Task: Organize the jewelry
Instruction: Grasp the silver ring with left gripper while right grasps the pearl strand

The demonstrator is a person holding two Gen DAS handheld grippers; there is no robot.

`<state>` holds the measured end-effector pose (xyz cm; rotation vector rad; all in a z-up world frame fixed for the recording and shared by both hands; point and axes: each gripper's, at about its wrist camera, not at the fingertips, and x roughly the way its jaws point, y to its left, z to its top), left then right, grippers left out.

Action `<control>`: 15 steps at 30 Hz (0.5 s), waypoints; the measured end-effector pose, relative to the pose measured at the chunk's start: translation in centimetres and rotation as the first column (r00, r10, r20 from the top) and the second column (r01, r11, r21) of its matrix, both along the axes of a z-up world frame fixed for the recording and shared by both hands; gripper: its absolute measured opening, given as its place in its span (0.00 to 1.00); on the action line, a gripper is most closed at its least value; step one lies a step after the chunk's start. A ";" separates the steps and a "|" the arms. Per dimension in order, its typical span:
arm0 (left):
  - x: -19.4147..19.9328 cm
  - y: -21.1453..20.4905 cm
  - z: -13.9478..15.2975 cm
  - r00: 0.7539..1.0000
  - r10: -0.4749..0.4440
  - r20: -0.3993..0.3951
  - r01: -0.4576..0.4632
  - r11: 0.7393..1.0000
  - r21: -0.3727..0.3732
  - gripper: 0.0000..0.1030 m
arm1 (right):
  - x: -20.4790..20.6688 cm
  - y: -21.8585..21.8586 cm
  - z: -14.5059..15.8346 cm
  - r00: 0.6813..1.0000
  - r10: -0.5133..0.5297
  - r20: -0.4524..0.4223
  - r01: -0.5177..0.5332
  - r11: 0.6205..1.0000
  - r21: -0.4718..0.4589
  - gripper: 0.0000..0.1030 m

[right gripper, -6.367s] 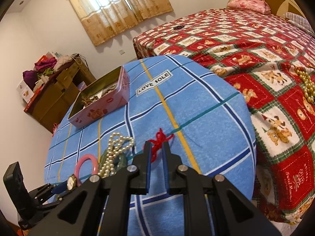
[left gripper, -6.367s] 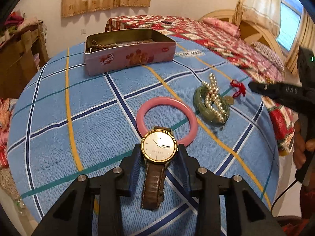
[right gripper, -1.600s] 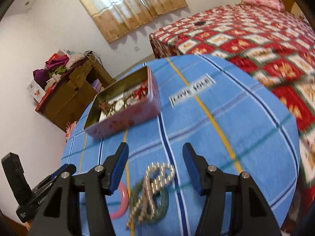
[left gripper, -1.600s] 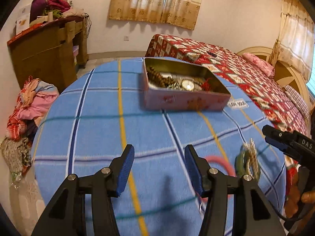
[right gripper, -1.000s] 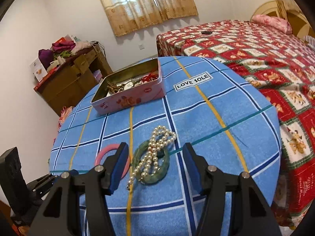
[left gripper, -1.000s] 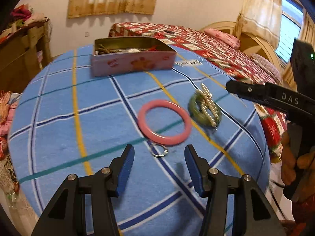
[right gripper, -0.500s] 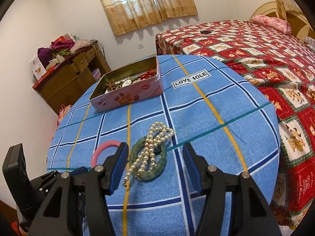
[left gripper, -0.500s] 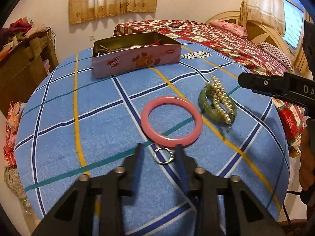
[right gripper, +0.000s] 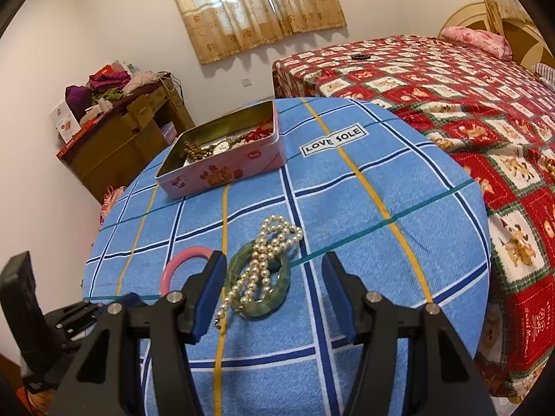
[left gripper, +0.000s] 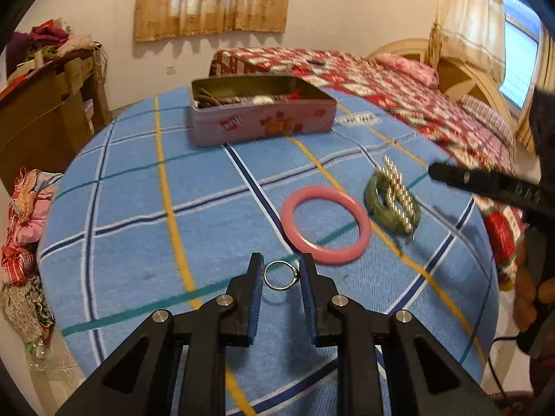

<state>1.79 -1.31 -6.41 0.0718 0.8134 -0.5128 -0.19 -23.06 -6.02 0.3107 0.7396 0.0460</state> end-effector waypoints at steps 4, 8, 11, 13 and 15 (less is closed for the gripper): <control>0.0 0.5 1.0 1.000 0.007 0.029 -0.006 0.999 -0.051 0.20 | 0.0 -0.3 -0.5 0.999 -0.020 -0.027 0.019 1.000 -0.023 0.59; 0.1 0.2 1.3 0.999 0.001 0.034 0.001 0.998 -0.064 0.20 | 0.2 0.2 -0.9 0.999 0.006 -0.040 -0.007 1.000 -0.026 0.59; 0.1 0.4 1.4 1.000 0.002 0.027 0.000 0.996 -0.084 0.20 | 0.9 0.9 -1.3 0.998 0.034 -0.059 -0.035 0.999 -0.024 0.59; 0.2 0.6 1.5 1.000 0.006 0.024 -0.004 0.996 -0.094 0.20 | 1.5 1.3 -1.6 0.997 0.042 -0.067 -0.044 0.998 -0.032 0.58; 0.2 0.6 1.5 1.000 0.008 0.026 -0.005 0.996 -0.092 0.20 | 1.9 1.7 -1.5 0.997 0.050 -0.063 -0.053 0.998 -0.042 0.58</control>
